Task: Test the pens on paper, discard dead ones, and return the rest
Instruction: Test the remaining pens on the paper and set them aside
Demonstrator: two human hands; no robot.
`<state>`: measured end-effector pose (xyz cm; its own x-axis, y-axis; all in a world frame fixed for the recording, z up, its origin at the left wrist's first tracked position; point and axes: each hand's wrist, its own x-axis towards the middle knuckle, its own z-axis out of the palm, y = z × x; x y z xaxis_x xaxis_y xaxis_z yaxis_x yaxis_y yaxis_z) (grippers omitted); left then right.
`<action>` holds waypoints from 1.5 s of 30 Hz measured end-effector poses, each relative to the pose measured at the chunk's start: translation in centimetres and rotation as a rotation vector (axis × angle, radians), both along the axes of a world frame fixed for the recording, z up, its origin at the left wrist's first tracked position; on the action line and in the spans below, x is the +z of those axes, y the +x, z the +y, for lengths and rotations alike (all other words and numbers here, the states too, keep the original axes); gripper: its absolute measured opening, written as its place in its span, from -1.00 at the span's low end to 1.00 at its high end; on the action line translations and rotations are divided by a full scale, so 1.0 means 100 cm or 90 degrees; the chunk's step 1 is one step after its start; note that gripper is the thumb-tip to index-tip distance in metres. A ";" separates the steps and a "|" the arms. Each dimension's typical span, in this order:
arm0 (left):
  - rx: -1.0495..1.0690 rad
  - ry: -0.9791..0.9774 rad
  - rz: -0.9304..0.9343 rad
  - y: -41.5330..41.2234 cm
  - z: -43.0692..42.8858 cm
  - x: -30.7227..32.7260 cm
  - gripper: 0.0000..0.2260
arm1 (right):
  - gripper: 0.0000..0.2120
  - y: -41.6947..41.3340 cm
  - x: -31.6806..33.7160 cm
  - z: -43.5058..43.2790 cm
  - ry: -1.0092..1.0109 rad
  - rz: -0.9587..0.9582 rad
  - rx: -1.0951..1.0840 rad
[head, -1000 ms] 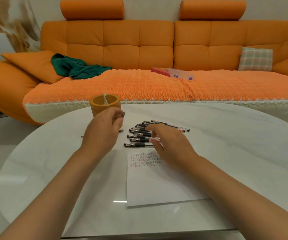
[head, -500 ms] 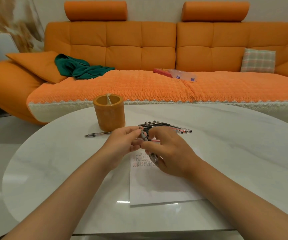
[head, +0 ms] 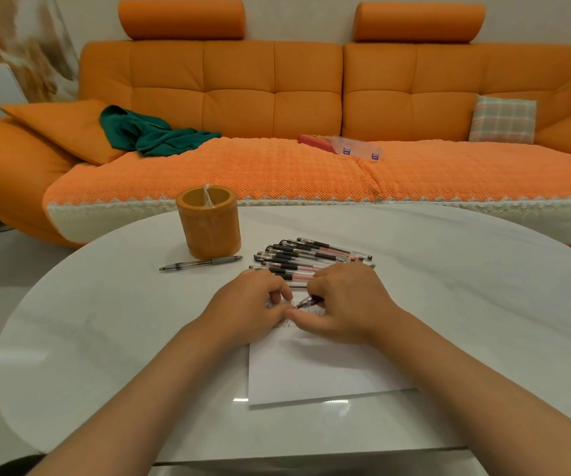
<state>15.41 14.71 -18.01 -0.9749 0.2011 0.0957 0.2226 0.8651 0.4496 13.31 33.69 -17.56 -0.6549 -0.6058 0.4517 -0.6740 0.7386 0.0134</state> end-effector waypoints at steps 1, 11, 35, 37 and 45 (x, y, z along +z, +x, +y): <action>-0.006 -0.003 0.006 0.000 0.000 0.000 -0.86 | -0.45 0.000 0.000 0.000 0.004 -0.003 -0.002; -0.024 0.004 0.010 -0.003 -0.002 -0.004 -0.83 | -0.53 -0.002 -0.002 0.003 -0.017 -0.006 0.028; -0.002 0.022 -0.020 -0.004 -0.003 -0.005 -0.85 | -0.90 0.010 0.005 0.015 -0.615 -0.647 0.003; -0.001 0.024 -0.018 -0.004 -0.003 -0.006 -0.85 | -0.93 0.011 -0.001 0.016 -0.574 -0.642 0.004; 0.026 0.004 -0.009 -0.005 0.003 -0.008 -0.75 | -0.85 0.012 -0.005 0.013 -0.469 -0.622 0.038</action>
